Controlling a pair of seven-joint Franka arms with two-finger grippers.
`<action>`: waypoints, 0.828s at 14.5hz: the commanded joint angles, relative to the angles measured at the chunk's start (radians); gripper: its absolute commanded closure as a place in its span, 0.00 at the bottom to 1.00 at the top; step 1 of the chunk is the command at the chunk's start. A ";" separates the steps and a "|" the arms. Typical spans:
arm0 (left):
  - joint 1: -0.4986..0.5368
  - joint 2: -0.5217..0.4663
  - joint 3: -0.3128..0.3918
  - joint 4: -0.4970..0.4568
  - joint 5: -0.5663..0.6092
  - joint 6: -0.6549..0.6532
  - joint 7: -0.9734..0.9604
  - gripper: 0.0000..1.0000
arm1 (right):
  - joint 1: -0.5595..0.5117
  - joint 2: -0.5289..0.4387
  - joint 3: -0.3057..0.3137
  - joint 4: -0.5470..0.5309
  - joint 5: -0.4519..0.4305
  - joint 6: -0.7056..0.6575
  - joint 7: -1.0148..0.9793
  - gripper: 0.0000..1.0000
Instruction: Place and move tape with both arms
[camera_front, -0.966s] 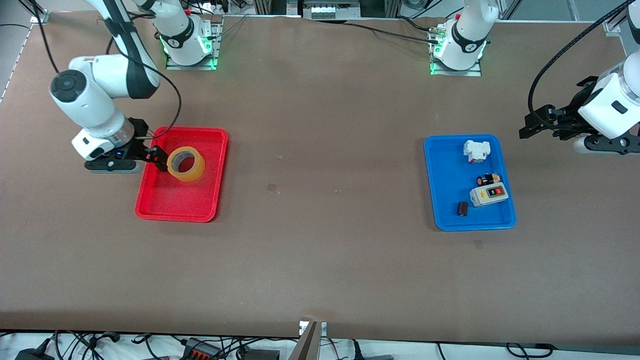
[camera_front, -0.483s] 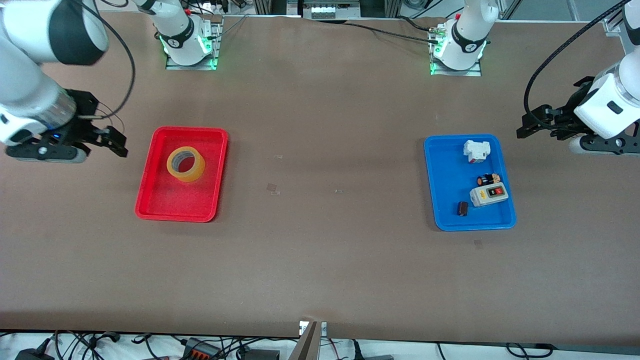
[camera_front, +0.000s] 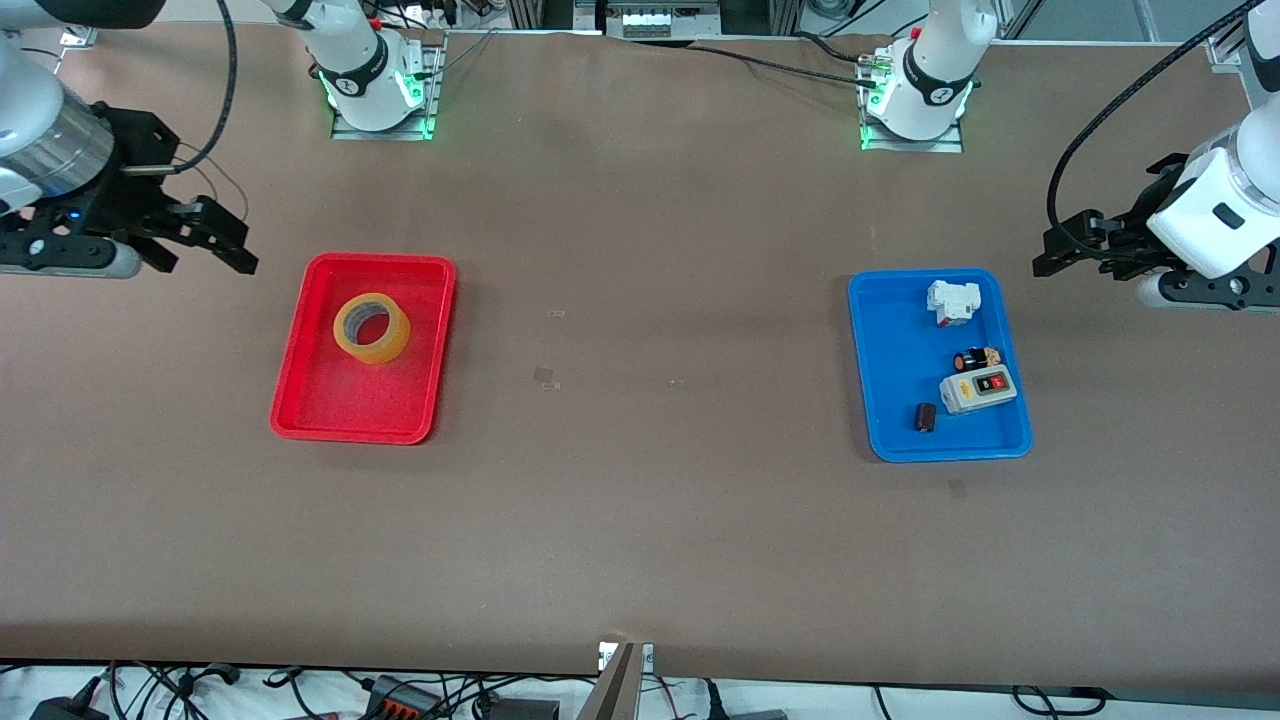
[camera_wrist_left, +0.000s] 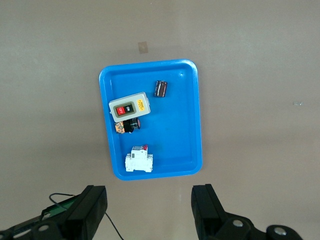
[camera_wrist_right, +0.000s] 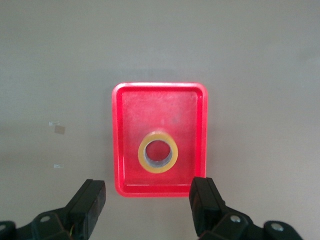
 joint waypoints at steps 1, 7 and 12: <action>-0.002 -0.019 0.000 -0.018 0.002 0.002 -0.009 0.00 | -0.006 0.027 -0.006 0.074 0.003 -0.043 0.017 0.01; -0.002 -0.019 -0.002 -0.018 0.004 0.000 -0.007 0.00 | -0.015 0.020 -0.012 0.178 -0.008 -0.221 0.019 0.01; -0.002 -0.019 -0.004 -0.018 0.004 -0.001 -0.007 0.00 | -0.027 -0.006 -0.025 0.152 0.006 -0.232 -0.009 0.02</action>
